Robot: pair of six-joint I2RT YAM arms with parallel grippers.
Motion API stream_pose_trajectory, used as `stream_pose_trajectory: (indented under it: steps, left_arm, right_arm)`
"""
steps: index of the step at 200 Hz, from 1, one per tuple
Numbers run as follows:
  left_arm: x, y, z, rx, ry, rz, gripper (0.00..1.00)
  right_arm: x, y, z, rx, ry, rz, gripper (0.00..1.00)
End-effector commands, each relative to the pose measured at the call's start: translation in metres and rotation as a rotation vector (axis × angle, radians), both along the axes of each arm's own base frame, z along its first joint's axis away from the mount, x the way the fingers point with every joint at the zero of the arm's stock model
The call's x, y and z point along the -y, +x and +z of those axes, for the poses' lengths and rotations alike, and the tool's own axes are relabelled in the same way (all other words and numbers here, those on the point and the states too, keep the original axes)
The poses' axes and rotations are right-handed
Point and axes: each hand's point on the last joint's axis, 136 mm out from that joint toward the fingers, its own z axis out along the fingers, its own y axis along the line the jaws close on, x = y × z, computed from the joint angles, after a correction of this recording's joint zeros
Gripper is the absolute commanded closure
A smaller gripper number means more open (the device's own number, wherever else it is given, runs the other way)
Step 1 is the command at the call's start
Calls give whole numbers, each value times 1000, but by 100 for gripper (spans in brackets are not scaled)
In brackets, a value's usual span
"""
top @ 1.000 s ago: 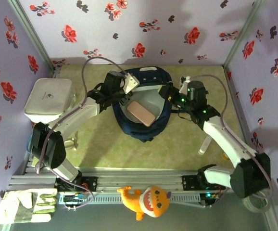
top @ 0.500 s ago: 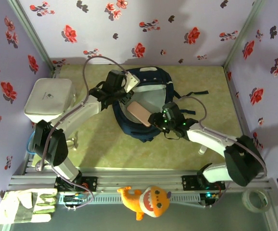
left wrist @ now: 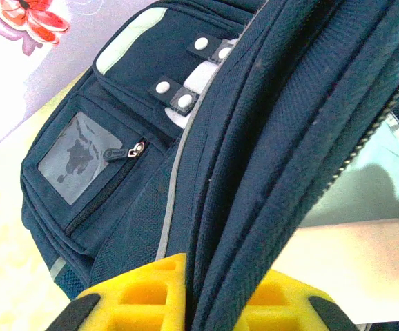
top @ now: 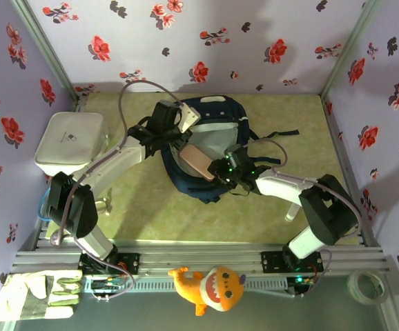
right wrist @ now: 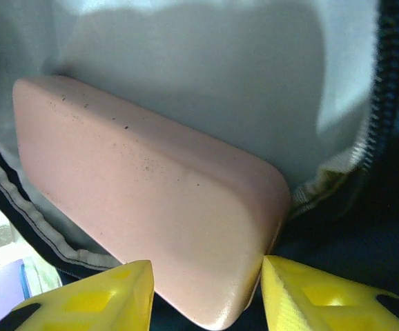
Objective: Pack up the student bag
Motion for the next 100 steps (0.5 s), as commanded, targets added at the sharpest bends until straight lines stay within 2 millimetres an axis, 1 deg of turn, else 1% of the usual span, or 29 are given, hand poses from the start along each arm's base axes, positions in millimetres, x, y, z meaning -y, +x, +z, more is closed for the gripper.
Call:
stream_pose_trajectory:
  steps: [1, 31, 46, 56, 70, 78, 100]
  left_arm:
    - [7, 0, 36, 34, -94, 11, 87]
    - [7, -1, 37, 24, -104, 17, 87]
    - [7, -2, 38, 16, -109, 23, 87]
    - [6, -3, 40, 14, -116, 28, 87]
    - [6, -3, 41, 11, -121, 34, 87]
    - [6, -3, 43, 8, -126, 37, 87]
    - [6, -3, 44, 1, -130, 43, 87]
  right_arm:
    - [-26, 31, 45, 170, 109, 27, 57]
    - [-33, 61, 69, 274, 159, 13, 60]
    - [-37, 75, 72, 296, 177, 11, 61]
    - [-37, 81, 70, 300, 171, 10, 62]
    - [-34, 84, 67, 300, 143, 6, 62]
    - [-29, 83, 65, 299, 121, -8, 62]
    - [-11, 74, 63, 291, 76, -55, 54]
